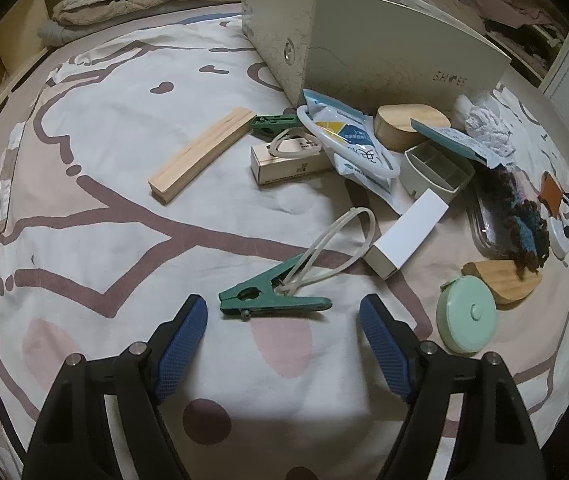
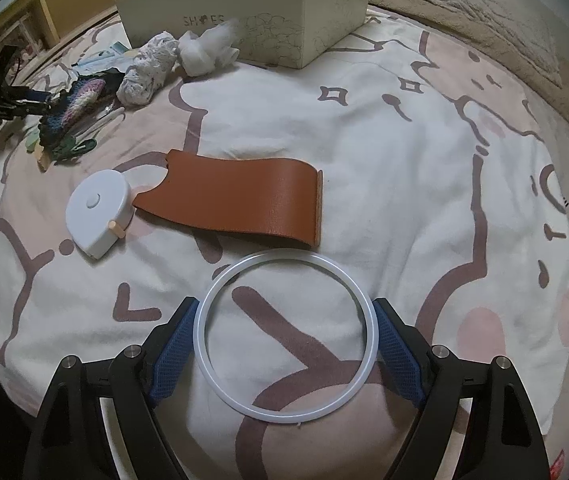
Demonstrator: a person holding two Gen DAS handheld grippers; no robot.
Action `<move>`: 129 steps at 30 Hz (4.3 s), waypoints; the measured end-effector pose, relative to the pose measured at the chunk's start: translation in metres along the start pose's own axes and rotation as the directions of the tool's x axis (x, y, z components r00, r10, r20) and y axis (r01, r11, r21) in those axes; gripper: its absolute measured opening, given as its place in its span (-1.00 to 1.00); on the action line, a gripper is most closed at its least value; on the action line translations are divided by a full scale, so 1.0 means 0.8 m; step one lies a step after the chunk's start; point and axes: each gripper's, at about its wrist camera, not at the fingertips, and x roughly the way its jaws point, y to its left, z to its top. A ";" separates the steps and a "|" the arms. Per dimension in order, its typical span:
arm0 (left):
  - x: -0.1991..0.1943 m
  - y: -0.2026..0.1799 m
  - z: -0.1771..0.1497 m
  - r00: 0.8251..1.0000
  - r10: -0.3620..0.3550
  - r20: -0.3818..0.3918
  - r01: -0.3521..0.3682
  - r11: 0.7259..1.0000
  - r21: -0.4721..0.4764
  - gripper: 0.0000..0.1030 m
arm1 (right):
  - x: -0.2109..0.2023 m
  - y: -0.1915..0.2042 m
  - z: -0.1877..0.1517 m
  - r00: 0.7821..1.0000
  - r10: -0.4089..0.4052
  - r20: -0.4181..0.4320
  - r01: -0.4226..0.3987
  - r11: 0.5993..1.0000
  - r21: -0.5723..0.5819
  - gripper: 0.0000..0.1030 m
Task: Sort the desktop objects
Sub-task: 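Close the right tool on the rim of the white plastic ring, then lift the clothespin with the left tool while the right tool lifts the ring toward the box, then carry the green clothespin and white ring over the white box with both tools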
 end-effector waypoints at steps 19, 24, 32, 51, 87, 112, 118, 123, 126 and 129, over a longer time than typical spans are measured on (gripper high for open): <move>-0.003 -0.001 0.001 0.998 0.057 -0.005 -0.057 0.990 -0.129 0.07 | -0.009 0.001 0.011 0.998 -0.067 0.014 0.067 0.998 -0.007 0.65; -0.006 -0.010 -0.003 0.996 0.093 0.008 -0.093 0.994 -0.065 0.03 | -0.017 -0.004 0.016 0.996 -0.080 0.035 0.079 0.997 0.013 0.65; -0.015 -0.005 0.001 0.994 0.104 0.028 -0.102 0.991 -0.082 0.03 | -0.027 -0.005 0.021 0.994 -0.094 0.064 0.093 0.995 0.024 0.65; -0.061 0.011 0.029 0.979 0.143 0.145 -0.123 0.982 -0.140 0.02 | -0.066 -0.008 0.067 0.968 -0.209 0.140 0.198 0.976 0.092 0.65; -0.137 -0.052 0.134 0.924 0.156 0.349 -0.118 0.985 -0.129 0.03 | -0.155 0.050 0.198 0.907 -0.226 0.355 0.170 0.968 0.182 0.65; -0.136 -0.121 0.221 0.896 0.126 0.426 -0.078 0.989 -0.129 0.03 | -0.159 0.047 0.293 0.885 -0.236 0.401 0.148 0.960 0.238 0.65; -0.119 -0.118 0.238 0.899 0.141 0.414 -0.077 0.983 -0.167 0.03 | -0.149 0.044 0.310 0.887 -0.221 0.406 0.129 0.962 0.242 0.65; -0.100 -0.117 0.252 0.906 0.151 0.396 -0.081 0.979 -0.187 0.02 | -0.140 0.041 0.323 0.891 -0.200 0.408 0.102 0.963 0.248 0.65; -0.086 -0.117 0.263 0.911 0.156 0.382 -0.088 0.978 -0.189 0.02 | -0.132 0.035 0.329 0.891 -0.175 0.419 0.061 0.961 0.270 0.65; -0.071 -0.116 0.273 0.917 0.163 0.365 -0.099 0.977 -0.189 0.02 | -0.121 0.033 0.333 0.896 -0.158 0.416 0.044 0.962 0.269 0.65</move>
